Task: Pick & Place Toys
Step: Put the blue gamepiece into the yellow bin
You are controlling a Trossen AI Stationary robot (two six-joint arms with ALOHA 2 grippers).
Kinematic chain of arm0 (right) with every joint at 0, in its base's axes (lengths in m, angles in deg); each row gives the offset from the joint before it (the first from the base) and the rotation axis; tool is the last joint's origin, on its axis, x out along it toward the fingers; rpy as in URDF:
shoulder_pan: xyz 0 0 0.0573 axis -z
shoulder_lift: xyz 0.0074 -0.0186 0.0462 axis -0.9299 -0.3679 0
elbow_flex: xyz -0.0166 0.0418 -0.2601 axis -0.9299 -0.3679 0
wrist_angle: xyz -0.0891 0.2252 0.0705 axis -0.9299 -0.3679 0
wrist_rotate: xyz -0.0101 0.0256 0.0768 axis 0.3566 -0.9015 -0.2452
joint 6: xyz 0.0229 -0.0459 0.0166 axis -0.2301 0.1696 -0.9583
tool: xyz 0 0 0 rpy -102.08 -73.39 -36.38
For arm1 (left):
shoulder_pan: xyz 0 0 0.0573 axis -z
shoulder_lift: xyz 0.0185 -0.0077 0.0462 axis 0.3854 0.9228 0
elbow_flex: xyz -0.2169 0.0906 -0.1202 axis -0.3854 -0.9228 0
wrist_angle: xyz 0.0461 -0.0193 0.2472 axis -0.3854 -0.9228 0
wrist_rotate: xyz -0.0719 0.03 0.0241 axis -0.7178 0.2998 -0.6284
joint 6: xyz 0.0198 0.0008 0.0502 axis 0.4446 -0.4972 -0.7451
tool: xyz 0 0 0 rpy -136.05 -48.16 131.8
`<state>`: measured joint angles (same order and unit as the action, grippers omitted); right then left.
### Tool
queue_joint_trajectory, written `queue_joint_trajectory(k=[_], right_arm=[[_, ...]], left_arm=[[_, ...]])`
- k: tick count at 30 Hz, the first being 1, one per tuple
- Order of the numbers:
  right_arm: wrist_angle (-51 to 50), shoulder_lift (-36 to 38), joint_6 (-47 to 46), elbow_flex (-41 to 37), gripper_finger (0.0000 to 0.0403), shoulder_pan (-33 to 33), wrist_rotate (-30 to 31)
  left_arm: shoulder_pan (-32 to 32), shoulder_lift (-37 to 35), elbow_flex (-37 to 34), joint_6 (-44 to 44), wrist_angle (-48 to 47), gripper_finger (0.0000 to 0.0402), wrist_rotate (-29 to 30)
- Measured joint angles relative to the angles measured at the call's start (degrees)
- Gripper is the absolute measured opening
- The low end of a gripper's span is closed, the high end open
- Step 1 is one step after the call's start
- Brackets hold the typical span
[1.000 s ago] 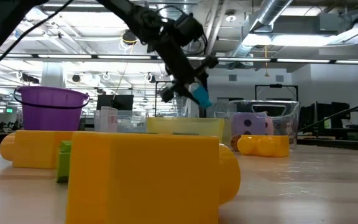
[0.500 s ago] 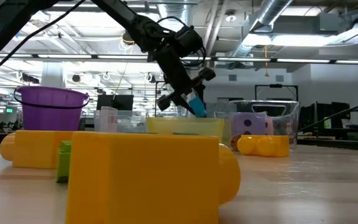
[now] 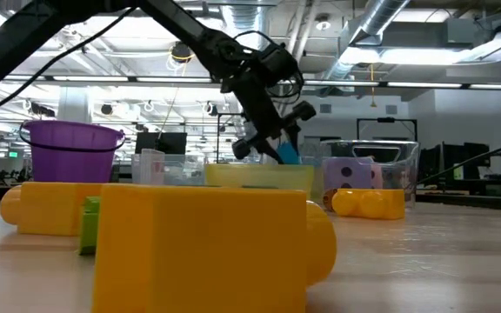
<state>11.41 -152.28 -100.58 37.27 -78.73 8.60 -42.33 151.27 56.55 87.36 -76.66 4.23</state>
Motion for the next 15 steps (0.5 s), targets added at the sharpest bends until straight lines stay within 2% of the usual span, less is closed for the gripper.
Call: queue_joint_trajectory(k=[7,15], right_arm=[[-0.16,-0.02,0.0,0.0,0.025,0.49,-0.07],[-0.2,-0.02,0.56,0.0,0.025,1.54,-0.07]], left_arm=[[-0.68,0.82,2.21,-1.05,-6.09,0.0125,2.7],[-0.74,1.01,2.52,0.64,-7.29,0.0125,3.35]])
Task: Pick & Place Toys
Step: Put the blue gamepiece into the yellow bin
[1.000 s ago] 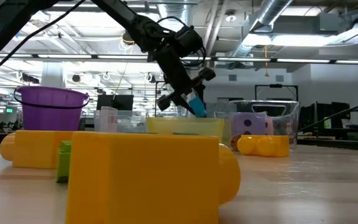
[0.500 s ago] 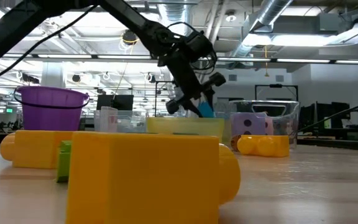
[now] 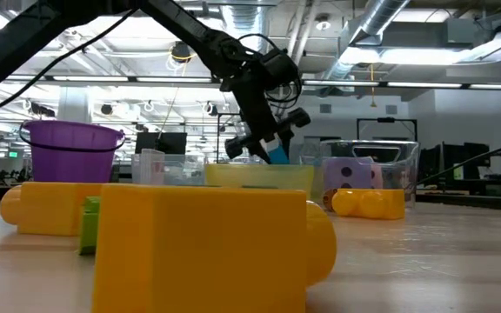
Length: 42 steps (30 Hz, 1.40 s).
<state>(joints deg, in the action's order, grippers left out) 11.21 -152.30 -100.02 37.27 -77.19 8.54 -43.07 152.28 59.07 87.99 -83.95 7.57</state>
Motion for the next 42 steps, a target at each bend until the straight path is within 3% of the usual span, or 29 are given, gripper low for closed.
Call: queue_joint_trajectory(k=[36,42], right_arm=[[0.04,0.02,1.43,0.0,0.025,-0.02,0.02],[0.04,0.01,1.45,0.0,0.025,-0.02,0.02]], left_arm=[[0.07,2.81,0.05,1.8,3.02,0.0125,-3.75],[0.08,2.78,0.03,1.82,5.75,0.0178,-3.77]])
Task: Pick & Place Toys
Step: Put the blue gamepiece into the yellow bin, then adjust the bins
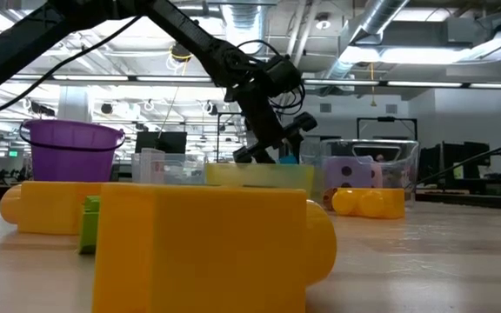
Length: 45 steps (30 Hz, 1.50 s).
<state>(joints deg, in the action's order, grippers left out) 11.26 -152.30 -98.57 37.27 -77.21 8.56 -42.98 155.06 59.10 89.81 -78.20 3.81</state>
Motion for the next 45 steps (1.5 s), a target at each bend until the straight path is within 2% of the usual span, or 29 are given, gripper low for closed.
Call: queue_joint_trajectory(k=[3,13,34,40,45], right_arm=[[0.0,-0.01,0.0,0.0,0.025,0.0,-0.02],[-0.11,0.01,-0.02,0.0,0.025,-0.15,-0.02],[-1.05,0.01,-0.63,0.0,0.025,-0.17,-0.46],[-0.87,0.01,-0.63,0.0,0.025,-0.17,-0.46],[-0.87,0.01,-0.61,0.0,0.025,-0.17,-0.46]], left_arm=[[0.0,-0.02,0.0,0.42,0.03,0.0183,-0.13],[-0.02,-0.09,0.0,0.97,0.1,0.0163,-0.82],[0.0,-2.12,-0.08,-0.63,0.37,0.0207,-0.78],[0.0,-3.18,-0.09,-1.08,-0.14,0.021,-0.5],[-0.35,-6.07,-0.09,-5.94,-3.04,0.02,-0.16]])
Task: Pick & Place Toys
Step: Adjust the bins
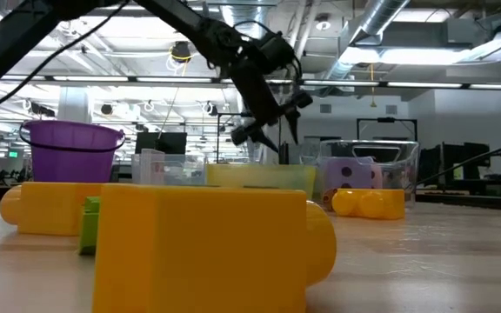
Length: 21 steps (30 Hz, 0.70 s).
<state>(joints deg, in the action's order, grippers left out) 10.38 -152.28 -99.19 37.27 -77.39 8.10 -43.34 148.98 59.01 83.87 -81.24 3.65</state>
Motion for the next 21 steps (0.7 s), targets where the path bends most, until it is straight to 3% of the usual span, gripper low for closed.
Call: queue_joint_trajectory(k=[5,11,21], right_arm=[[0.03,0.0,0.17,0.0,0.025,0.0,0.02],[0.46,0.0,1.07,0.0,0.025,0.0,0.02],[0.48,0.0,1.94,0.0,0.025,0.02,0.4]], left_arm=[[-1.41,-3.3,0.02,-3.59,-9.74,0.0146,0.12],[-4.43,-3.78,0.02,-3.84,-16.71,0.0017,-7.71],[-5.15,-3.78,-0.25,-2.75,-27.1,0.0001,-8.8]])
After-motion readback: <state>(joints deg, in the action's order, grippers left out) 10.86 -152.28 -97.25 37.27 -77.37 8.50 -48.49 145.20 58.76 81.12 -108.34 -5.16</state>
